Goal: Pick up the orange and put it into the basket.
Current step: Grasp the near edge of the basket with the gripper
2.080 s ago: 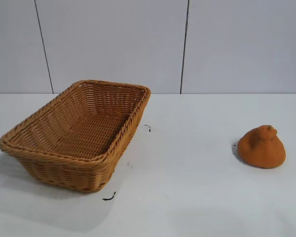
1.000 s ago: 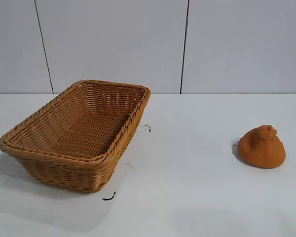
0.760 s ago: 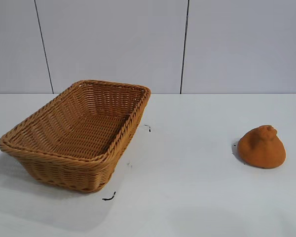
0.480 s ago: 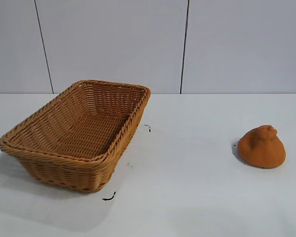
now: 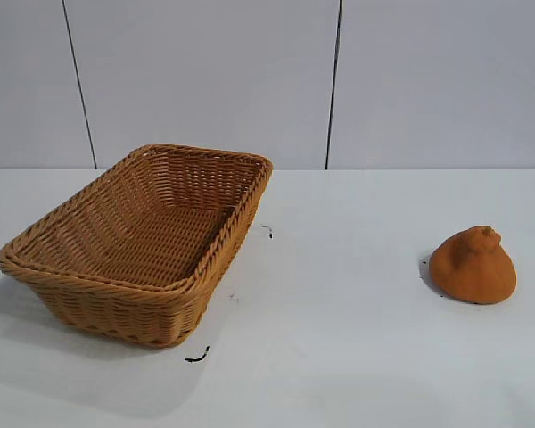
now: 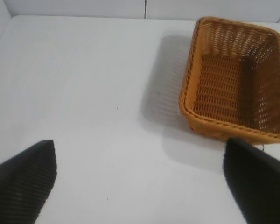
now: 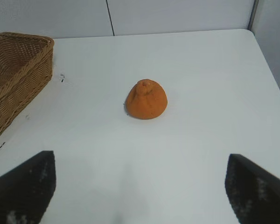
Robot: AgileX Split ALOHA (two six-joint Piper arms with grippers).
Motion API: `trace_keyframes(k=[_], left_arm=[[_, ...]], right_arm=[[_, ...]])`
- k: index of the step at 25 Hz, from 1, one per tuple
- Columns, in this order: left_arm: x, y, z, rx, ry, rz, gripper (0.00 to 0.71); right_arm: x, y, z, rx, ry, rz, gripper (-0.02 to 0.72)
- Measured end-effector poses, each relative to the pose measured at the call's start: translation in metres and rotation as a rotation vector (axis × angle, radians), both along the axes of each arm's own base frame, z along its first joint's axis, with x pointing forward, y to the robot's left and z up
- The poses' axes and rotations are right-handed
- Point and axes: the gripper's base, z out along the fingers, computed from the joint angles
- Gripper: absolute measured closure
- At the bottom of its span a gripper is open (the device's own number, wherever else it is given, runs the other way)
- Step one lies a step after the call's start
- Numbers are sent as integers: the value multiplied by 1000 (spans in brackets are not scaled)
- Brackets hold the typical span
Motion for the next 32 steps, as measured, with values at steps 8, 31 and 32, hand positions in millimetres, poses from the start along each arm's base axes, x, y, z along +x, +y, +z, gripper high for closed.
trace_keyframes(k=[8, 31, 32], left_arm=[[40, -13, -2, -156, 47, -41, 14], [19, -98, -11, -523, 286, -39, 14], [23, -100, -15, -552, 318, 11, 14]], right_arm=[[0, 0, 0, 0, -1, 0, 23], [0, 0, 0, 0, -1, 0, 23], [0, 0, 0, 0, -1, 0, 23]])
